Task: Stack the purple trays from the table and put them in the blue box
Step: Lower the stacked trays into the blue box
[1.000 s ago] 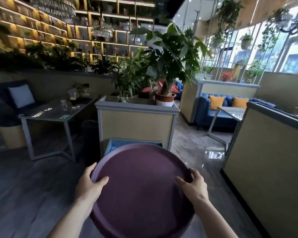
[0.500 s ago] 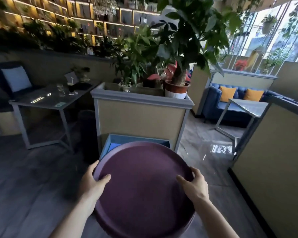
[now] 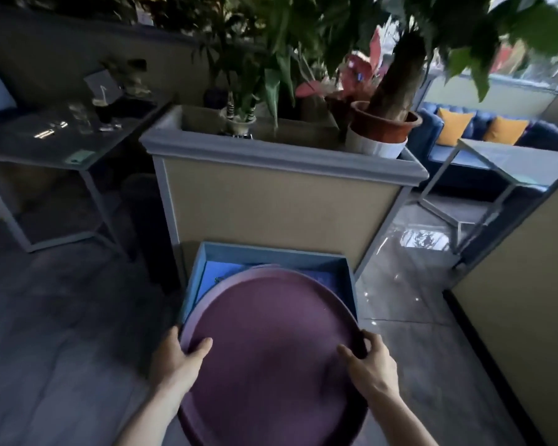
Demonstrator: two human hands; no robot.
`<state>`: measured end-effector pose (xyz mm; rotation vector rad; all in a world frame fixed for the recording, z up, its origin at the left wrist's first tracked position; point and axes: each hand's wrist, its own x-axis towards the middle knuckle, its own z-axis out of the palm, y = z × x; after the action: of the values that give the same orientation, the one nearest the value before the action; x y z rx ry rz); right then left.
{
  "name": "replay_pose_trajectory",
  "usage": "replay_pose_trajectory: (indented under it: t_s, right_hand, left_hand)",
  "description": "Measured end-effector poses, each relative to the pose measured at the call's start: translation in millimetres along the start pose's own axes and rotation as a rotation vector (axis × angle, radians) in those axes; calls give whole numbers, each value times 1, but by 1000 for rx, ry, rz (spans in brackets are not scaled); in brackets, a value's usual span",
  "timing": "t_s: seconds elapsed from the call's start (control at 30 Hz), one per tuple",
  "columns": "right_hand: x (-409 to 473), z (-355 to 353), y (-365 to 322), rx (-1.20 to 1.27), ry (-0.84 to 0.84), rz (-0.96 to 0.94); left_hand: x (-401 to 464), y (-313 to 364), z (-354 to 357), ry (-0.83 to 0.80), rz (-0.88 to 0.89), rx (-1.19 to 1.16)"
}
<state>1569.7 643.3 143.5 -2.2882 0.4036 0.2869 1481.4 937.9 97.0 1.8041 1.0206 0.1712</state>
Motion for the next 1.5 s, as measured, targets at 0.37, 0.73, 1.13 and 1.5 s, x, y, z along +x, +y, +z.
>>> replay_pose_trajectory:
  t_s: [0.37,0.73,1.13,1.5]
  right_hand:
    - [108,65,6,-128,-36,91]
    - [210,117,7,-254,-30,83]
    - [233,138,-4,-397,-15,12]
    - [244,135,-4,-410,8,44]
  left_hand:
    - [85,-16,63,1,-129,211]
    - [164,-16,135,106,-180,410]
    - [190,-19,162,159,-153,489]
    - [190,-12,160,136,-131,622]
